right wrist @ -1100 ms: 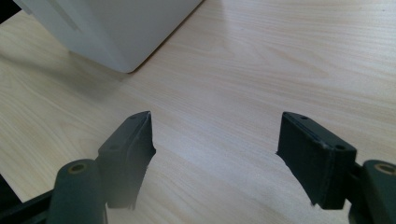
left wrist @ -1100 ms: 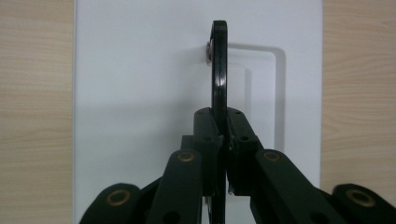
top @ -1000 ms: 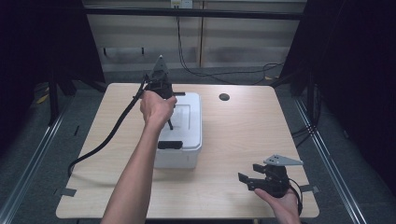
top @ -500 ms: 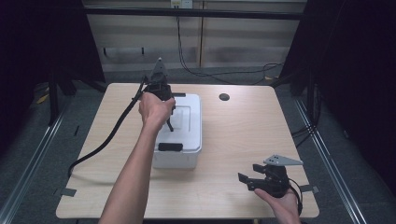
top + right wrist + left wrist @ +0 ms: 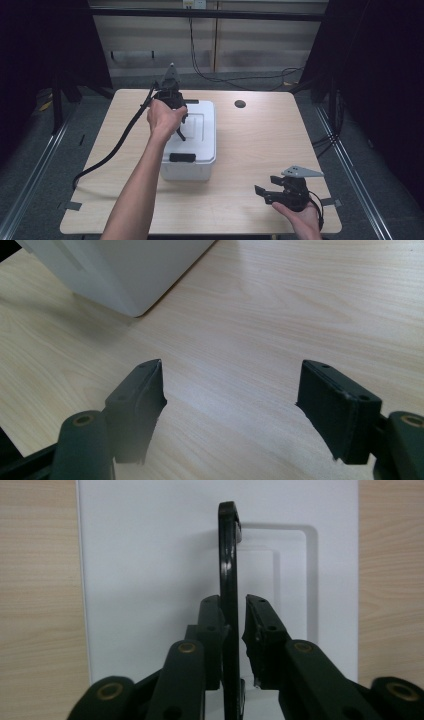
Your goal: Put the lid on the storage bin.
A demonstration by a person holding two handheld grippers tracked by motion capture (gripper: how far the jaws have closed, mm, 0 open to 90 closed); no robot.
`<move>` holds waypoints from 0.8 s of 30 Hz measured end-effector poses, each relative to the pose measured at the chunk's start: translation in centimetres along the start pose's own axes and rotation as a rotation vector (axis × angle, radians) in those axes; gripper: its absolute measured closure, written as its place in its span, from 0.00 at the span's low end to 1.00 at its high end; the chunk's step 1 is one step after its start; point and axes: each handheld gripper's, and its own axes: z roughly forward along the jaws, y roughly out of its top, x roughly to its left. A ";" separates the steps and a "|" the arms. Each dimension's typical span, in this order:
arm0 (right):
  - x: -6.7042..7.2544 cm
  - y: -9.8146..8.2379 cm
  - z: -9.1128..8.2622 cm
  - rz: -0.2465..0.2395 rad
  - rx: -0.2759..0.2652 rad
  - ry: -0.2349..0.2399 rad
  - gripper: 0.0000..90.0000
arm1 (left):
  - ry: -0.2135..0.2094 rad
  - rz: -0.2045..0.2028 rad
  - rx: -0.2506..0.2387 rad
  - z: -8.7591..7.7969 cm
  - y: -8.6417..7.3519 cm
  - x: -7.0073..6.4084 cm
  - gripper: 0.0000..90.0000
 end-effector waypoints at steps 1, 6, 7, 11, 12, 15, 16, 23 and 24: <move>0.0 0.0 0.0 0.000 0.000 0.000 0.29 | -0.006 0.002 0.001 -0.1 0.0 0.0 0.86; 0.0 0.0 0.0 -0.004 0.000 0.000 0.29 | -0.008 0.027 -0.006 0.0 0.0 0.1 0.81; 0.0 0.0 0.0 -0.005 0.000 -0.001 0.29 | -0.010 0.034 -0.004 0.0 0.0 0.1 0.76; 0.1 0.0 0.0 -0.004 0.005 0.000 0.29 | -0.012 0.040 -0.015 -0.1 -0.1 0.2 0.61; 0.1 0.0 0.1 -0.005 0.008 0.000 0.29 | -0.015 0.041 -0.016 -0.1 -0.1 0.4 0.61; 0.1 0.0 0.1 -0.007 0.013 0.006 0.29 | -0.021 0.054 -0.011 -0.2 0.0 0.9 0.49; 0.1 0.0 0.2 -0.008 0.013 0.006 0.29 | -0.019 0.068 -0.008 -0.2 0.0 1.2 0.49; 0.1 0.0 0.2 -0.010 0.013 0.004 0.29 | -0.035 0.118 -0.041 -1.2 0.0 1.8 0.33; 0.1 0.0 0.2 -0.010 0.014 0.002 0.29 | -0.047 0.133 -0.045 -1.4 -0.1 1.9 0.31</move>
